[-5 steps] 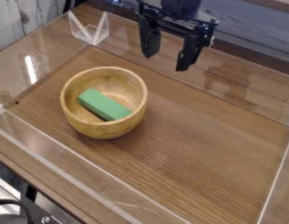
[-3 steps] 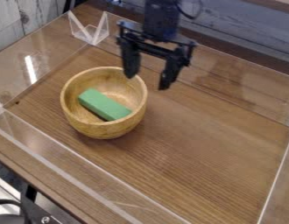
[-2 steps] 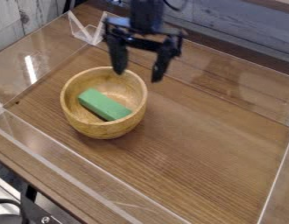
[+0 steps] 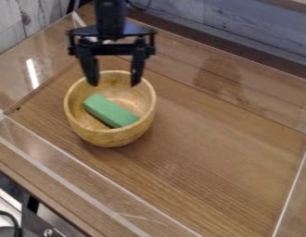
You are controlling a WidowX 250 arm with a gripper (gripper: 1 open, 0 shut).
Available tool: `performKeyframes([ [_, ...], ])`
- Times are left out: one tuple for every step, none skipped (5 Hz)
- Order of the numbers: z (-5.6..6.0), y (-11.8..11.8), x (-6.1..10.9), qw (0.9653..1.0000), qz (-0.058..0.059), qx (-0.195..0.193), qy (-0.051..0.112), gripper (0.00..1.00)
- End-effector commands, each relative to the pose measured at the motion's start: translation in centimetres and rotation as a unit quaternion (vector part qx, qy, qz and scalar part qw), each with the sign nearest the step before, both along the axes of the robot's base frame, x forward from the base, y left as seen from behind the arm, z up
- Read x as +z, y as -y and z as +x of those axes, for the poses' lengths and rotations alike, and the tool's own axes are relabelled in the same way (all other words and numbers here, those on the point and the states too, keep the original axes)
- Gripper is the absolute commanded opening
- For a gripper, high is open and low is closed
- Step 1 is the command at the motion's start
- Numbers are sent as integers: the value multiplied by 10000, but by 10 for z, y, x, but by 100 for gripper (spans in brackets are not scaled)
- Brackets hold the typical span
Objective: Remove the green block from the brown bowl and put it on the table
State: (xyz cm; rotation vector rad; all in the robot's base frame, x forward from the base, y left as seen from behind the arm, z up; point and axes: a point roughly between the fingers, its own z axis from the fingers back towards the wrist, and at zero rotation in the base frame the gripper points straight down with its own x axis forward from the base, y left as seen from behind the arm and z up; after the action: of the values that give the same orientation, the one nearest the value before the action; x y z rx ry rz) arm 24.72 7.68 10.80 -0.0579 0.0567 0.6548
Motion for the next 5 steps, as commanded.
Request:
performKeyframes([
  [-6, -14, -1, 9924, 79, 1163, 399, 100],
  [-9, -21, -16, 9763, 32, 2111, 475, 100],
  [-9, -16, -25, 9626, -18, 2653, 545, 100],
  [-5, -11, -31, 9523, -53, 2986, 624, 100],
  [10, -17, -25, 9536, -101, 2924, 712, 100],
])
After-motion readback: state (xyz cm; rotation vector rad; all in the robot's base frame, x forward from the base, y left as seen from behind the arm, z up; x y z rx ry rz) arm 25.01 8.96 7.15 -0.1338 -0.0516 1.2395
